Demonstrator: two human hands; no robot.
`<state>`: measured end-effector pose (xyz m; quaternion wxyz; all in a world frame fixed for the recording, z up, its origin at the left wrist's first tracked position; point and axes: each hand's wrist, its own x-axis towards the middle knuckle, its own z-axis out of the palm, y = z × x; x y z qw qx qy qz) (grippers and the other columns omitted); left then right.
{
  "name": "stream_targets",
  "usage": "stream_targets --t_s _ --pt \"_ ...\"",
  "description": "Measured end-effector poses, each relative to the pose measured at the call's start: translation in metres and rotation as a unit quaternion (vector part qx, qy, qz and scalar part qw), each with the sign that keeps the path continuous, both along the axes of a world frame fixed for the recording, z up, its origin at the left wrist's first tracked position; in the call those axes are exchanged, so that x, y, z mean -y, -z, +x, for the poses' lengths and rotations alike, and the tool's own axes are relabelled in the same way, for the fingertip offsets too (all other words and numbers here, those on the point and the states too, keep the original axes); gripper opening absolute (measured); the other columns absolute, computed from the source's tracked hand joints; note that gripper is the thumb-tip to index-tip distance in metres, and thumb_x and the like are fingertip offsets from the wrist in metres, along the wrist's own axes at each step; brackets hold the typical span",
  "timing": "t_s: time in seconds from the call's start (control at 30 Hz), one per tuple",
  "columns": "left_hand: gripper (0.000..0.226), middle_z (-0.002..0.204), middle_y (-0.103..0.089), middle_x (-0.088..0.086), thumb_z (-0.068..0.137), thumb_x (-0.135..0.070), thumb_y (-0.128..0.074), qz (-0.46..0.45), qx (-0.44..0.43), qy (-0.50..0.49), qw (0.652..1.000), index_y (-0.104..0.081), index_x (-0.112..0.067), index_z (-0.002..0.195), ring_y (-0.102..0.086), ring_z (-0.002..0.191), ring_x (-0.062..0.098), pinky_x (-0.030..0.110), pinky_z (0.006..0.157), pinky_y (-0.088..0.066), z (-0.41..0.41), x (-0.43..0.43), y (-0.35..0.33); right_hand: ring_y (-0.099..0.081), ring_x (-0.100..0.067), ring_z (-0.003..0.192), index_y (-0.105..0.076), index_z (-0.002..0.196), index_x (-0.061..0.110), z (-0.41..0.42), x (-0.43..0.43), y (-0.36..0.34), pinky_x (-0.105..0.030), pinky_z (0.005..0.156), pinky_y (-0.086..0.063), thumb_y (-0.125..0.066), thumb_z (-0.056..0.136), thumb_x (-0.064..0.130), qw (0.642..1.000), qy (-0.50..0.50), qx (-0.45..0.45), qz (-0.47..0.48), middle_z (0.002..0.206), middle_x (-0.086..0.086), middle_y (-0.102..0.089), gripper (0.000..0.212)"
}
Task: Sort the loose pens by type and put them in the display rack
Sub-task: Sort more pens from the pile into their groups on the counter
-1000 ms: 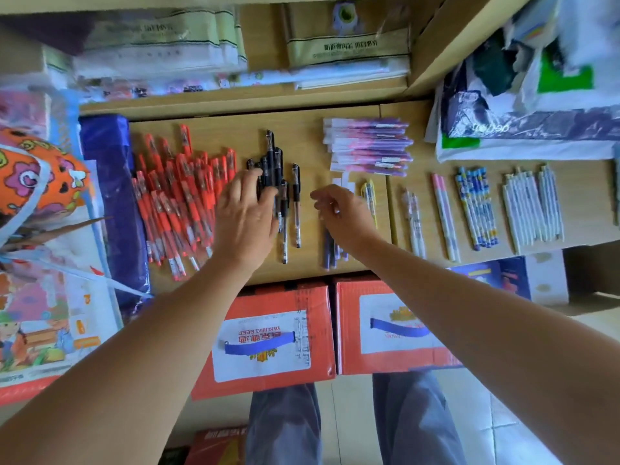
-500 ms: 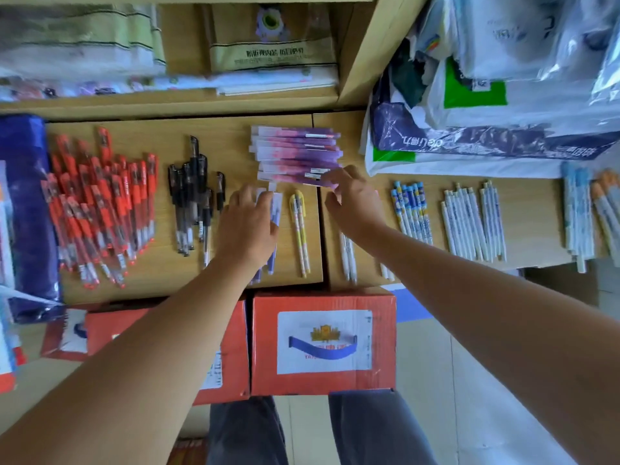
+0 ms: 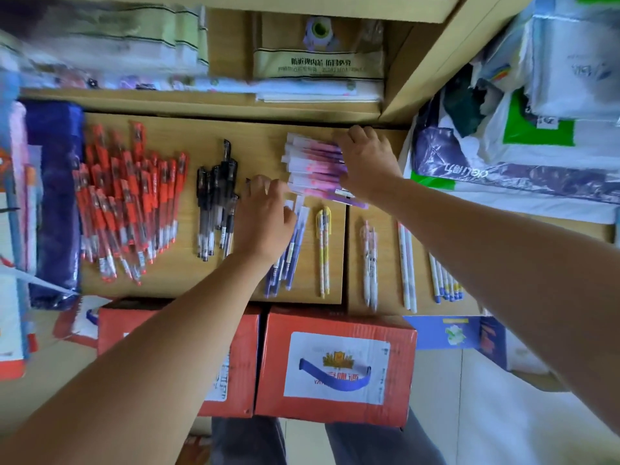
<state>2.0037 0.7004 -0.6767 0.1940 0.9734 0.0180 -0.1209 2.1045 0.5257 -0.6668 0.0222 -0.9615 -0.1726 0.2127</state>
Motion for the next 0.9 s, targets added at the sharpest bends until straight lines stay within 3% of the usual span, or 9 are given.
stream_targets --t_s 0.27,0.6,0.77,0.83,0.9 --pt "0.027 0.116 -0.052 0.016 0.086 -0.009 -0.055 -0.025 -0.011 -0.017 0.999 -0.058 -0.006 0.113 -0.048 0.114 0.032 0.041 0.089 -0.046 0.006 -0.003 0.003 -0.043 -0.034 0.114 -0.042 0.129 0.002 0.005 -0.005 0.004 -0.042 0.099 -0.037 -0.069 0.083 0.034 0.999 -0.021 0.009 -0.037 0.125 -0.018 -0.042 0.062" --pt "0.026 0.123 -0.051 0.014 0.089 -0.012 -0.054 -0.047 -0.027 -0.054 0.997 -0.059 -0.008 0.115 -0.044 0.121 0.029 0.04 0.095 -0.044 0.012 -0.005 0.009 -0.045 -0.034 0.118 -0.039 0.132 0.002 0.003 0.009 0.002 -0.041 0.099 -0.033 -0.045 0.096 0.018 1.0 -0.01 -0.007 0.008 0.128 -0.018 -0.047 0.04" --pt "0.025 0.118 -0.053 0.015 0.089 -0.013 -0.053 -0.062 -0.01 -0.065 0.996 -0.059 -0.008 0.113 -0.047 0.115 0.031 0.044 0.094 -0.044 0.016 -0.001 0.002 -0.049 -0.036 0.111 -0.042 0.128 -0.001 0.003 0.02 -0.001 -0.043 0.096 -0.038 -0.04 0.098 0.014 0.996 0.036 -0.021 0.081 0.123 -0.021 -0.05 0.034" --pt "0.031 0.112 -0.056 0.013 0.089 -0.026 -0.049 -0.09 -0.006 -0.075 0.993 -0.061 -0.007 0.11 -0.051 0.109 0.029 0.043 0.094 -0.044 0.019 0.003 -0.001 -0.052 -0.038 0.104 -0.044 0.125 -0.004 0.002 0.019 -0.005 -0.044 0.089 -0.04 -0.042 0.097 0.013 0.989 0.06 -0.037 0.133 0.118 -0.023 -0.051 0.032" --pt "0.05 0.108 -0.06 0.008 0.088 -0.046 -0.041 -0.177 -0.014 -0.131 0.975 -0.062 -0.007 0.111 -0.055 0.103 0.022 0.035 0.091 -0.045 0.026 0.012 -0.008 -0.053 -0.037 0.098 -0.045 0.122 -0.006 0.0 0.016 -0.012 -0.039 0.078 -0.039 -0.044 0.097 0.01 0.979 0.061 -0.065 0.182 0.116 -0.024 -0.052 0.03"
